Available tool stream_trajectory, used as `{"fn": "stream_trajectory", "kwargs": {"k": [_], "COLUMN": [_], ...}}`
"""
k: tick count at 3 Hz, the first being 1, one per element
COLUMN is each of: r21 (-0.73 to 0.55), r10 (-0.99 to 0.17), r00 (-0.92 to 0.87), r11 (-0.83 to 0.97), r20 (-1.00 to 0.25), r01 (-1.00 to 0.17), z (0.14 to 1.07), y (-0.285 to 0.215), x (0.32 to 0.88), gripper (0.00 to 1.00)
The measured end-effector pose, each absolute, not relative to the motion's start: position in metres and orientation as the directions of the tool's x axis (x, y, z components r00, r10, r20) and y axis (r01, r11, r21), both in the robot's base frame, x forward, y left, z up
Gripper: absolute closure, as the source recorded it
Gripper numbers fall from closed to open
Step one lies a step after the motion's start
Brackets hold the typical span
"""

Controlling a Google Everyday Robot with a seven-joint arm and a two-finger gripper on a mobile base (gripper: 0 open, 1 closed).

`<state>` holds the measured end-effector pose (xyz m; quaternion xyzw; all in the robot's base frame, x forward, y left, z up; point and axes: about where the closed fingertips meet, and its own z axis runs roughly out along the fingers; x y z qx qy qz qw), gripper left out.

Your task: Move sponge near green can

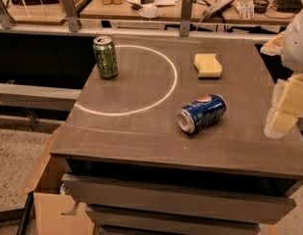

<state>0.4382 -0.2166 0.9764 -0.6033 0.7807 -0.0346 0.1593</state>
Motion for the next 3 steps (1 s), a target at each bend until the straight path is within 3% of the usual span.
{"fn": "stream_trajectory", "kwargs": {"k": [2, 3], "r21": [-0.285, -0.339], "r10": [-0.933, -0.851], "r00": [-0.252, -0.337], "r11": [0.322, 0.481], "r20": [-0.255, -0.402], "r01": [-0.903, -0.809], "z": [0.980, 0.987], "y": [-0.226, -0.253], "x": [0.456, 0.504], "gripper": [0.00, 0.00]}}
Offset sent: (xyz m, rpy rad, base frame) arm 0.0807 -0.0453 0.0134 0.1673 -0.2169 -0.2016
